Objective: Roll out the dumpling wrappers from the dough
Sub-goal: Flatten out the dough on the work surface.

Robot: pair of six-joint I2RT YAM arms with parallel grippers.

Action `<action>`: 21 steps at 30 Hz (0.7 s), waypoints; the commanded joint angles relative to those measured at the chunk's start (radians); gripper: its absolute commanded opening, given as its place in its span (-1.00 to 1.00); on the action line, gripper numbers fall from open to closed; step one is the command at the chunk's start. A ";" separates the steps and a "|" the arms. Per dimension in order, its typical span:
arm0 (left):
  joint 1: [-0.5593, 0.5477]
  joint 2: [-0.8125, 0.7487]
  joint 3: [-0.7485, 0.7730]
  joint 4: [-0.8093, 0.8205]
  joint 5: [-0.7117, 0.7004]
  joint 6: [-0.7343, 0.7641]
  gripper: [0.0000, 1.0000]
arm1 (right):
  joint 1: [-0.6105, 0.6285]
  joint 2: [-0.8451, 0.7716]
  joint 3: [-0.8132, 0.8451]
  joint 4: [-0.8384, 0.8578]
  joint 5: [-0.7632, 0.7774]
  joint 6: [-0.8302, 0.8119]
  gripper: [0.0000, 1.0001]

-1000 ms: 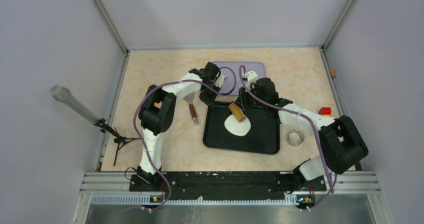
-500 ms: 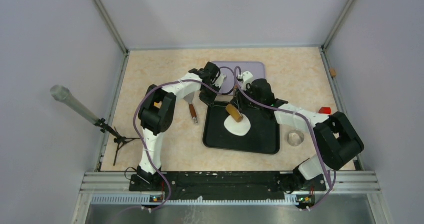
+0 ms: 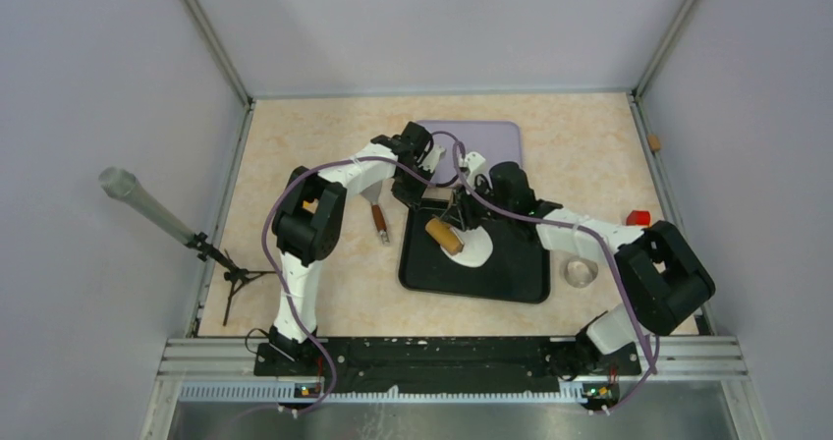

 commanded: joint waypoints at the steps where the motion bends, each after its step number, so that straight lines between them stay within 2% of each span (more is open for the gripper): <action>1: 0.022 0.014 -0.031 0.050 -0.159 0.001 -1.00 | 0.028 0.037 -0.048 -0.195 -0.019 -0.017 -1.00; 4: 0.022 0.013 -0.032 0.052 -0.159 0.000 -1.00 | 0.018 0.006 -0.039 -0.195 0.045 -0.037 -1.00; 13: 0.023 0.012 -0.033 0.054 -0.165 0.001 -1.00 | -0.142 -0.082 -0.055 -0.246 0.047 -0.095 -1.00; 21: 0.025 0.014 -0.033 0.053 -0.175 0.001 -1.00 | -0.129 -0.075 -0.072 -0.327 -0.154 -0.277 -1.00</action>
